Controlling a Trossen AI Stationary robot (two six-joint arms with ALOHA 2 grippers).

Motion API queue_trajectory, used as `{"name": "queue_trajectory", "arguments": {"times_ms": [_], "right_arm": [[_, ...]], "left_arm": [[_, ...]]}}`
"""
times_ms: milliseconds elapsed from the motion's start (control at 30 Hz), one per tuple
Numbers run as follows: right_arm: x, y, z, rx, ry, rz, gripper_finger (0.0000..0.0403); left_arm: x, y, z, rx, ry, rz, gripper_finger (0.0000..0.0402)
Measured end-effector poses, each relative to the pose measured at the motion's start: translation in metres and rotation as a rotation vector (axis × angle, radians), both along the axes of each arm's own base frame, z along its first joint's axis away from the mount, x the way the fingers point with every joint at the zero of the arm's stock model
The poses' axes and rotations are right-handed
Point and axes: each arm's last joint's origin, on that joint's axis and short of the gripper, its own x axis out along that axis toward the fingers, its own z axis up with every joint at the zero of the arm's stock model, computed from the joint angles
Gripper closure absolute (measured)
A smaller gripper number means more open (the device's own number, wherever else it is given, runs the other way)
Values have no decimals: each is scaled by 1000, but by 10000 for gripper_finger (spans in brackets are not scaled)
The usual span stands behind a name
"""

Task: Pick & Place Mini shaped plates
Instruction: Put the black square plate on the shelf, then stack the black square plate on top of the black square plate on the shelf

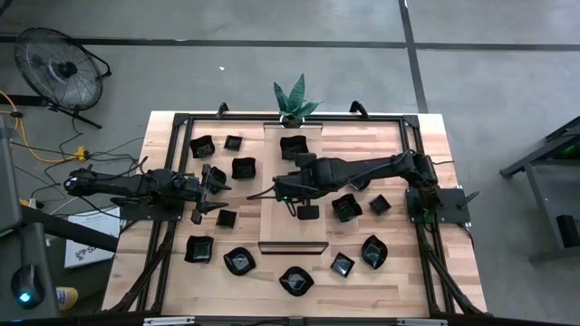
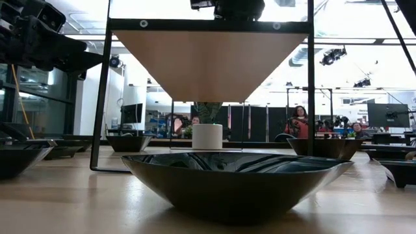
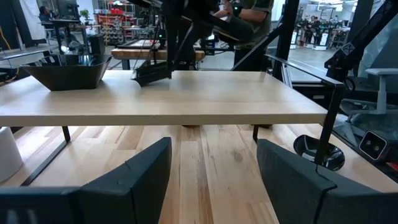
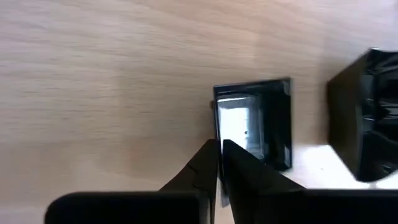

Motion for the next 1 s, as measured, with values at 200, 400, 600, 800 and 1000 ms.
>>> {"name": "queue_trajectory", "arguments": {"times_ms": [200, 400, 600, 800, 1000], "right_arm": [[1, 1, 0, 47, -2, 11, 375], [1, 1, 0, 47, -2, 11, 372], [0, 1, 0, 36, -4, 9, 352], [-1, 1, 2, 39, -1, 9, 321], [-10, 3, 12, 42, -8, -7, 293]], "left_arm": [[0, 0, 0, 0, 0, 0, 168], [0, 0, 0, 0, 0, 0, 168], [0, 0, 0, 0, 0, 0, 168], [0, 0, 0, 0, 1, 0, 168], [0, 0, 0, 0, 0, 0, 168]]}}
